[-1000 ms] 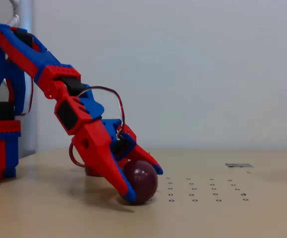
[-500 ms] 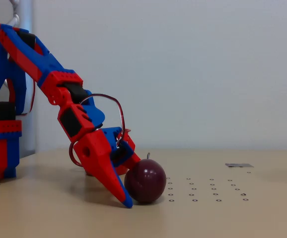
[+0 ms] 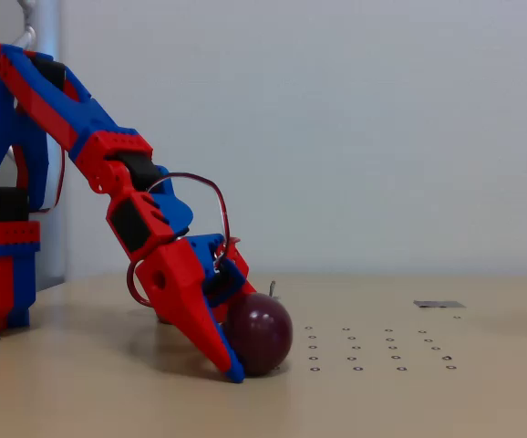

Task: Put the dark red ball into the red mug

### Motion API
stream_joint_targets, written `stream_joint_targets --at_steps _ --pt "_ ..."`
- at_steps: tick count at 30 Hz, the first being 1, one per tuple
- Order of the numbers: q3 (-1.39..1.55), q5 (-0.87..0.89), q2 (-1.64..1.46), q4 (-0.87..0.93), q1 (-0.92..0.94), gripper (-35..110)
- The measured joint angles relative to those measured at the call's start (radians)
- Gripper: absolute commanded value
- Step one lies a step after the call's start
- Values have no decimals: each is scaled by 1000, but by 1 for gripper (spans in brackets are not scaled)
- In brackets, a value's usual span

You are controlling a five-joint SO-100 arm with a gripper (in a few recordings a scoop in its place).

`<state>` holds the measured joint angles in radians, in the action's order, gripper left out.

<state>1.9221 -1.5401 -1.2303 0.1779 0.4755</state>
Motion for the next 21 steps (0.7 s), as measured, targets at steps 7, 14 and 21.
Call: stream_joint_targets --at_steps 7,14,21 --pt "-8 9 0 0 -17 28" --pt "-18 41 0 0 -18 44" --pt "-115 51 0 0 3 47"
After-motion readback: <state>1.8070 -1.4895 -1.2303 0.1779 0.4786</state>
